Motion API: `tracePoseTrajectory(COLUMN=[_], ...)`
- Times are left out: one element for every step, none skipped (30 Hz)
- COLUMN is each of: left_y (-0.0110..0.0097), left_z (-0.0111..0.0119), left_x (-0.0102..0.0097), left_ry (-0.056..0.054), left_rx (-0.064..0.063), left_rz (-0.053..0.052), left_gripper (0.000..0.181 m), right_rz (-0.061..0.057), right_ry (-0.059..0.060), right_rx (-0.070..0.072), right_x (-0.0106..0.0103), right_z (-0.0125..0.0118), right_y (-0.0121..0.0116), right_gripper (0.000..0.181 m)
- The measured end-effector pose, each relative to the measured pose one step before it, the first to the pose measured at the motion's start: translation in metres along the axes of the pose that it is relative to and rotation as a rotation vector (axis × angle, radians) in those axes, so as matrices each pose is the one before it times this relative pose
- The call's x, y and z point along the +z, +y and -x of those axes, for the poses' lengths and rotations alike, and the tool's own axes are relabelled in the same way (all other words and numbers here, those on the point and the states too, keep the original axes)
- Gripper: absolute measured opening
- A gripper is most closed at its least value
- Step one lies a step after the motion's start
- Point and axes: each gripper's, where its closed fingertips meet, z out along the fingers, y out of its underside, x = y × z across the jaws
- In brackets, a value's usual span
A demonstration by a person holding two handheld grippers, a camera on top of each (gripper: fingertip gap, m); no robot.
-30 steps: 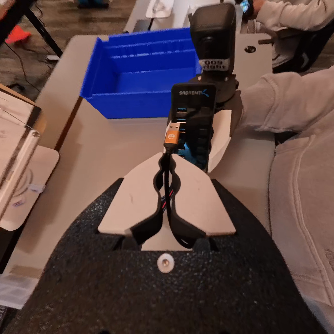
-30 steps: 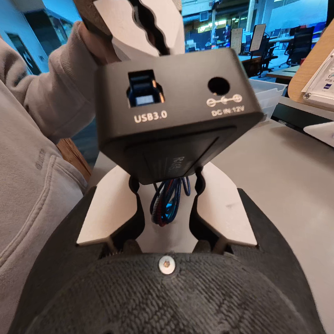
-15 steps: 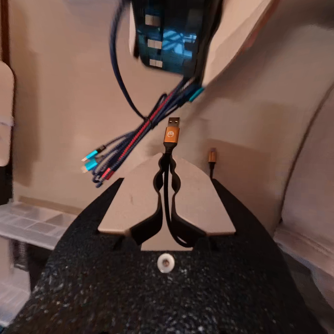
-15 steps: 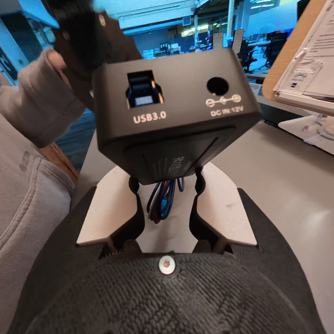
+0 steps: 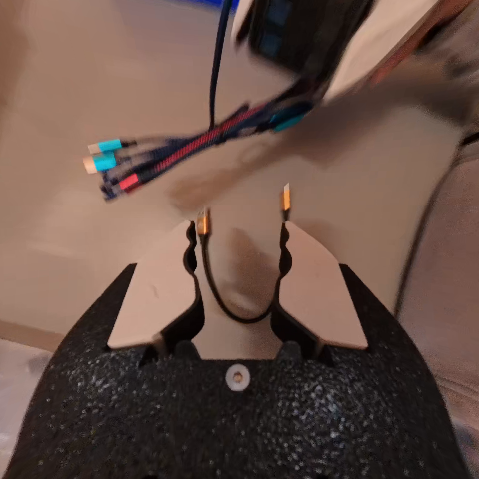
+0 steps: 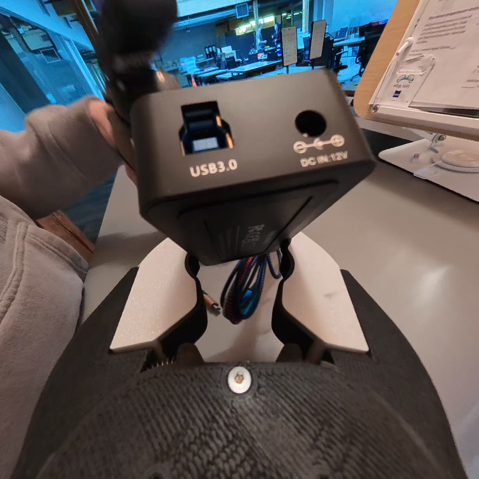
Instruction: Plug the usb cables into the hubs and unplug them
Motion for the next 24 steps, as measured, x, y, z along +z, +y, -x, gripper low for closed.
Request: tracePoseTrajectory(left_y=[-0.00985, -0.00347, -0.00585, -0.01481, -0.02327, -0.02562, -0.02045, -0.01161, -0.00354, 0.00108, 0.00145, -0.00042, -0.00149, -0.00184, -0.00138, 0.00021, 0.00117, 0.0001, -0.00184, -0.00265, -0.0015, 0.00059, 0.00135, 0.00068], left_z=[-0.00385, 0.00095, 0.00599, 0.00344, -0.0048, -0.01107, -0.01159, -0.00688, -0.00236, -0.00056, 0.00106, 0.00106, -0.00226, -0.00383, -0.00192, -0.00096, 0.00009, 0.0006, 0.00006, 0.00003, -0.00004, -0.00052, -0.00041, 0.0003], left_x=[-0.01093, -0.00777, -0.00565, -0.00447, -0.0037, -0.00154, 0.00202, 0.00501, 0.0064, 0.00658, 0.00597, 0.00498, 0.00363, 0.0024, 0.00142, 0.0003, -0.00085, -0.00157, -0.00241, -0.00323, -0.00373, -0.00347, -0.00219, -0.00132], left_ry=[0.0117, -0.0125, -0.0479, -0.0386, 0.0069, 0.0435, 0.0514, 0.032, 0.0167, 0.0143, 0.0036, -0.0033, 0.0112, 0.017, 0.0017, -0.0002, 0.0008, 0.0015, 0.0096, 0.0143, 0.0134, 0.0115, 0.0048, -0.0038], left_rx=[0.0042, 0.0073, 0.0146, 0.0223, 0.0243, 0.0135, 0.002, -0.0001, 0.0036, 0.0012, -0.0038, 0.0021, 0.0139, 0.0182, 0.0172, 0.0169, 0.0115, 0.003, -0.0056, -0.0113, -0.0134, -0.0081, 0.0017, 0.0064], left_rz=[-0.0073, 0.03, 0.0087, -0.0537, -0.1109, -0.1296, -0.0989, -0.0469, -0.0043, 0.0204, 0.02, 0.0045, -0.006, -0.0097, -0.0072, 0.0024, 0.0065, -0.009, -0.0339, -0.0426, -0.0286, -0.0072, 0.0012, -0.0051], left_gripper=[0.058, 0.057, 0.06, 0.062, 0.063, 0.064, 0.066, 0.063, 0.064, 0.067, 0.068, 0.069, 0.067, 0.06, 0.056, 0.055, 0.055, 0.055, 0.055, 0.055, 0.055, 0.055, 0.055, 0.055], right_rz=[0.0004, -0.0001, 0.0035, 0.0106, 0.0192, 0.0236, 0.0216, 0.0202, 0.0151, 0.0046, -0.0031, -0.0029, 0.0031, 0.0051, 0.0032, -0.001, 0.0049, 0.0045, -0.0169, -0.0306, -0.0339, -0.0406, -0.0549, -0.0572], right_ry=[0.0043, -0.013, -0.0105, 0.0009, -0.0105, -0.0145, -0.0051, -0.0082, -0.0159, -0.0076, -0.008, -0.0136, -0.0079, -0.0031, -0.0062, -0.0008, 0.0146, 0.0157, 0.0019, -0.0091, -0.0116, -0.0124, -0.0121, 0.0082], right_rx=[-0.0049, 0.0009, 0.0049, -0.006, -0.0121, -0.0118, -0.015, -0.0153, -0.0092, -0.008, -0.0053, 0.001, 0.0, -0.0025, 0.0019, 0.0024, -0.0131, -0.0019, 0.0022, 0.0061, 0.007, -0.0013, -0.0052, -0.0079], right_x=[0.00219, 0.00242, 0.00234, 0.00232, 0.00219, 0.00242, 0.00288, 0.00285, 0.00288, 0.00257, 0.00205, 0.00178, 0.00143, 0.00086, 0.00009, -0.00079, -0.00091, -0.00038, -0.00103, -0.00188, -0.00248, -0.00279, -0.00303, -0.00264], right_z=[0.00002, 0.00178, 0.00133, 0.00036, 0.00267, 0.00331, 0.00234, 0.00258, 0.00352, 0.00266, 0.00298, 0.00355, 0.00261, 0.00161, 0.00141, 0.00029, -0.00121, -0.00185, -0.00048, 0.00077, 0.00097, 0.0014, 0.00235, 0.00003], right_y=[-0.00005, -0.00013, -0.00008, 0.00039, 0.00119, 0.00159, 0.00143, 0.00144, 0.001, -0.00042, -0.00145, -0.00133, -0.00046, 0.00041, 0.00039, 0.00023, 0.00143, 0.00105, -0.00171, -0.00342, -0.00404, -0.00533, -0.00843, -0.00988], right_gripper=[0.063, 0.063, 0.063, 0.063, 0.063, 0.063, 0.063, 0.063, 0.063, 0.063, 0.063, 0.063, 0.063, 0.063, 0.063, 0.063, 0.063, 0.063, 0.063, 0.063, 0.063, 0.063, 0.065, 0.067])
